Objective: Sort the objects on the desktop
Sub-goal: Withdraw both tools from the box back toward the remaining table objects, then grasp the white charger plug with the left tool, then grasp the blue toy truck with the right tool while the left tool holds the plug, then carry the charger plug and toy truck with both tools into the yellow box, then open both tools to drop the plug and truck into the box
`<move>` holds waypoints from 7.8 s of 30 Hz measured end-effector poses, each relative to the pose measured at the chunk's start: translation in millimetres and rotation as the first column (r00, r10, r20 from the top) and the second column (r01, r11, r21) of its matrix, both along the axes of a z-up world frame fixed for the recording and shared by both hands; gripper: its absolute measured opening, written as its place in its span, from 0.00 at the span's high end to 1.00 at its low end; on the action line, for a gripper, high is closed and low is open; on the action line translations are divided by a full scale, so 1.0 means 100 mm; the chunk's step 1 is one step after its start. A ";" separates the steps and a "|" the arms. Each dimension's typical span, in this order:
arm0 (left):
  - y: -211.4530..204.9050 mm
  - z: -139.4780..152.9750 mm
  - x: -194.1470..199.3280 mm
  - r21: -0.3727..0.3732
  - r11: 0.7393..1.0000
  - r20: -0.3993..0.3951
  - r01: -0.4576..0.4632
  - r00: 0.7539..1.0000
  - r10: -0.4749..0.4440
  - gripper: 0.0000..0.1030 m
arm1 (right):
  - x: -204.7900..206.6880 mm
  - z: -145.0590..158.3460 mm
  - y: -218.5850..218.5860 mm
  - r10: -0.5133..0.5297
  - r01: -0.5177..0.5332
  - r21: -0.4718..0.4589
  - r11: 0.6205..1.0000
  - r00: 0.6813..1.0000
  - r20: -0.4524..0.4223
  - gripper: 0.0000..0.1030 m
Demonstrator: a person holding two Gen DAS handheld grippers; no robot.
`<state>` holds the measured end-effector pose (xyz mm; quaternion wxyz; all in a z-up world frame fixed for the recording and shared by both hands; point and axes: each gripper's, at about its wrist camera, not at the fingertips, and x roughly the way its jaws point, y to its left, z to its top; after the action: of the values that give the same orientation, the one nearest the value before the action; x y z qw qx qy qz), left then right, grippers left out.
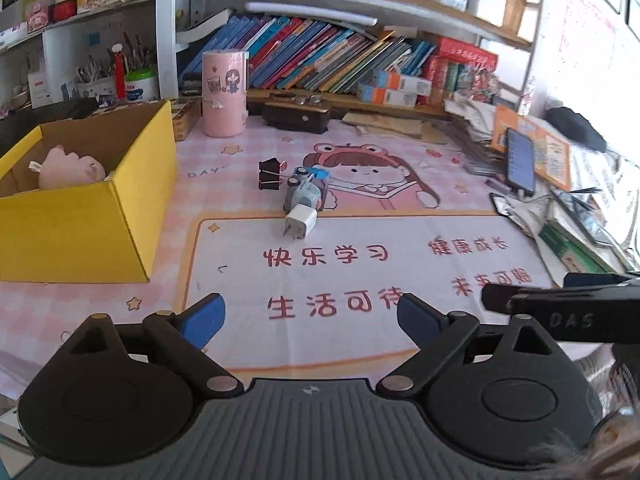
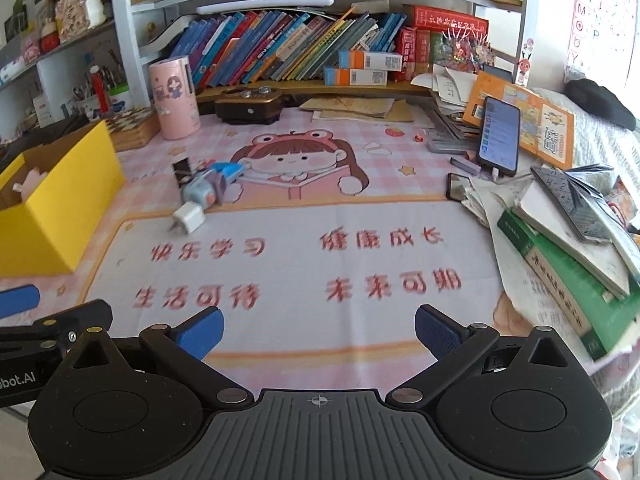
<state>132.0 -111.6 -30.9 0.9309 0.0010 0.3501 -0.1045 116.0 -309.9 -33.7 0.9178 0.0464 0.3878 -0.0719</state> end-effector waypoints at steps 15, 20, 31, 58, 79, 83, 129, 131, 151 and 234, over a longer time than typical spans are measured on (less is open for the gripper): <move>-0.39 -0.19 0.68 0.074 0.993 -0.004 -0.087 0.996 0.088 0.22 | 0.80 -0.11 -0.45 0.097 -0.098 0.077 0.992 0.995 0.012 0.05; -0.45 -0.29 0.98 0.086 0.992 0.009 -0.096 0.995 0.096 0.24 | 0.96 -0.13 -0.54 0.123 -0.124 0.092 0.988 0.992 0.013 0.05; -0.64 -0.57 1.56 0.125 0.989 -0.015 -0.079 0.997 0.081 0.37 | 1.21 -0.16 -0.59 0.174 -0.176 0.101 0.979 0.984 0.021 0.05; -0.09 -0.37 1.19 -0.036 0.968 -0.089 -0.250 0.965 0.246 0.67 | 1.69 -0.45 -0.16 0.366 -0.361 0.140 0.922 0.931 -0.009 0.05; 0.36 0.17 0.19 -0.150 0.893 -0.055 -0.425 0.905 0.422 0.67 | 2.29 -0.88 0.82 0.569 -0.569 -0.013 0.823 0.821 0.047 0.37; 0.35 0.19 0.20 -0.157 0.899 -0.053 -0.409 0.912 0.406 0.67 | 2.19 -0.83 0.76 0.560 -0.560 -0.010 0.828 0.827 0.053 0.37; 1.35 0.33 -0.79 -0.324 0.931 -0.018 -0.166 0.985 0.169 0.67 | -0.13 0.26 1.21 0.404 -0.405 0.140 0.904 0.914 0.036 0.37; 1.47 0.33 -0.89 -0.329 0.931 -0.016 -0.160 0.986 0.164 0.67 | -0.26 0.26 1.36 0.407 -0.407 0.133 0.904 0.913 0.029 0.37; 2.31 0.32 -1.61 -0.375 0.913 0.014 -0.162 0.984 0.180 0.67 | -0.94 0.33 2.26 0.441 -0.443 0.100 0.891 0.897 0.045 0.37; 1.89 -0.05 1.81 0.134 0.970 -0.094 -0.204 0.972 0.217 0.37 | 2.80 -0.16 3.23 0.744 -0.762 -0.224 0.607 0.644 -0.175 0.35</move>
<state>312.8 77.7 -36.4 0.9146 0.0158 0.4038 0.0167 396.0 12.9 -50.1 0.8465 -0.2523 0.3863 0.2657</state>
